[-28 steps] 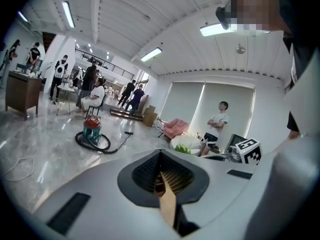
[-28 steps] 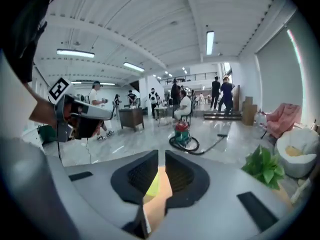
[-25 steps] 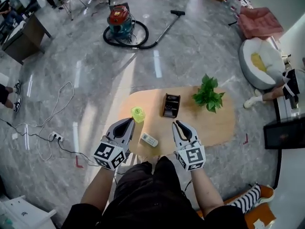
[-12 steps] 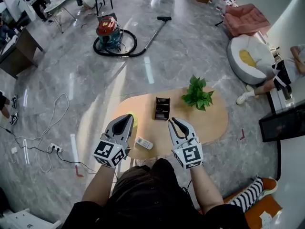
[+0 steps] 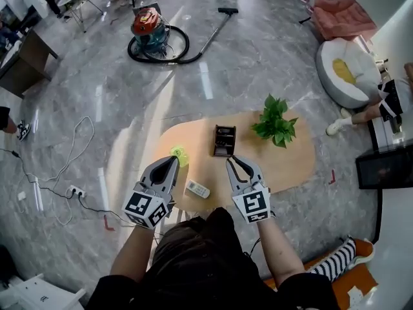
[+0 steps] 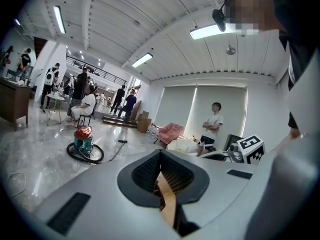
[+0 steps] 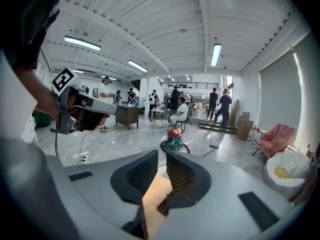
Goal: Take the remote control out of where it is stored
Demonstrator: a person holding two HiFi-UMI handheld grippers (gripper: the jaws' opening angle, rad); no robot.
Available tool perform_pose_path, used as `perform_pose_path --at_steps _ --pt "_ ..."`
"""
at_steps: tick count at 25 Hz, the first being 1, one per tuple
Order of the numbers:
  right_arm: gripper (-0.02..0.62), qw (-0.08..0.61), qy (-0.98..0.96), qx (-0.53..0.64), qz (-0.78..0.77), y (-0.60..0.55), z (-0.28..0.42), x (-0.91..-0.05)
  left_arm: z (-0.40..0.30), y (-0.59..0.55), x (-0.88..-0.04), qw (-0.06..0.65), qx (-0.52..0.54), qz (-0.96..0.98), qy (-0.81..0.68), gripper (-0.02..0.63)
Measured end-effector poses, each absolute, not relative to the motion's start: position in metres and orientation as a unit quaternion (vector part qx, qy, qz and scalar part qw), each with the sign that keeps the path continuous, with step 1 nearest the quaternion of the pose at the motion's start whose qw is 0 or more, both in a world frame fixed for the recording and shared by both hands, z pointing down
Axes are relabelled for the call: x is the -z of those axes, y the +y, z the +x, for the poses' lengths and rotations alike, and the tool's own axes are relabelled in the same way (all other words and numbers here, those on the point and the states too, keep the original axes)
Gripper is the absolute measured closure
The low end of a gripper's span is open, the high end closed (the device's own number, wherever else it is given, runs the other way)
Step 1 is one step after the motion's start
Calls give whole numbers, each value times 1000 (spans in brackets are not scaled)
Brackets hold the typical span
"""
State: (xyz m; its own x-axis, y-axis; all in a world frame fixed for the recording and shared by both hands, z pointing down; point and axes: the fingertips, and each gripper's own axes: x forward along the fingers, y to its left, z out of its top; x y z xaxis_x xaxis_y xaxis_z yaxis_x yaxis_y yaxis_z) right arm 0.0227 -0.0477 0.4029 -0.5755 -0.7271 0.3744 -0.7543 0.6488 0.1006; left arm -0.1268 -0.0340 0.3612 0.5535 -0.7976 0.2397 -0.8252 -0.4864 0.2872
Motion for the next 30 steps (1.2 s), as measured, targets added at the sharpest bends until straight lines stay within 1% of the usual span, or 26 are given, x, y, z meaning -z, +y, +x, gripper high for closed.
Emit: perform_pose_path --at_steps 5,9,12,15,22,30 --pt "543 272 -885 -31 378 -70 21 -461 -129 -40 -386 208 -56 851 -478 600" --pt "453 333 -881 -30 334 -82 13 -522 -140 -34 -419 240 -80 830 -498 600" --pt "446 384 -869 -23 310 -95 12 -568 -151 -35 -438 263 -76 802 -531 600" --pt "446 430 -858 8 282 -110 10 -611 -154 -34 -455 283 -62 781 -553 600" --pt "446 486 -850 52 195 -124 2 -679 -164 -22 -483 311 -58 739 -595 600" --pt "446 519 -838 58 158 -135 7 -724 -172 -4 -505 328 -60 701 -631 600"
